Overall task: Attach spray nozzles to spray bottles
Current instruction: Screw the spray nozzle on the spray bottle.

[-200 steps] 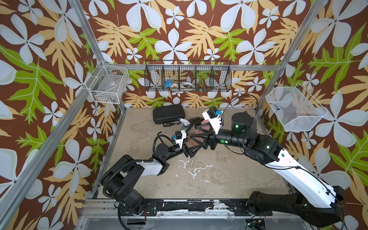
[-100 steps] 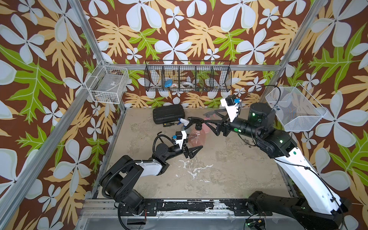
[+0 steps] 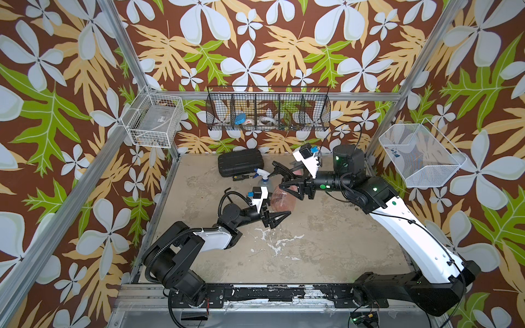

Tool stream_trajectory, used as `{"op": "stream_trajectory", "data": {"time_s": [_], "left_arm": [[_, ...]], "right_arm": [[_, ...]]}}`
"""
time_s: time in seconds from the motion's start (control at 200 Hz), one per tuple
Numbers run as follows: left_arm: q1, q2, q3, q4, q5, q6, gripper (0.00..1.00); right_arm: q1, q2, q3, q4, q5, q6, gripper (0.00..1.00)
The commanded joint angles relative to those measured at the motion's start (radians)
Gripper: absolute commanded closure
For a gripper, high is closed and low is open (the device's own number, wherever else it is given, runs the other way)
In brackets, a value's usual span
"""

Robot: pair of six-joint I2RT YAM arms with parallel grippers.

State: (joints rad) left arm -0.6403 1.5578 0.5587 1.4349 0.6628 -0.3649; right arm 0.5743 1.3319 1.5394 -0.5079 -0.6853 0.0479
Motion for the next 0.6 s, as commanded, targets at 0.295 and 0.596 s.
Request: {"op": "stream_trajectory", "data": {"time_s": [0.295, 0.596], "left_arm": [[0.002, -0.017, 0.017, 0.028, -0.012, 0.023, 0.41], [0.001, -0.066, -0.013, 0.009, -0.172, 0.124, 0.43]], "right_arm": [[0.006, 0.018, -0.002, 0.057, -0.020, 0.039, 0.48], [0.027, 0.021, 0.000, 0.057, 0.035, 0.049, 0.63]]}}
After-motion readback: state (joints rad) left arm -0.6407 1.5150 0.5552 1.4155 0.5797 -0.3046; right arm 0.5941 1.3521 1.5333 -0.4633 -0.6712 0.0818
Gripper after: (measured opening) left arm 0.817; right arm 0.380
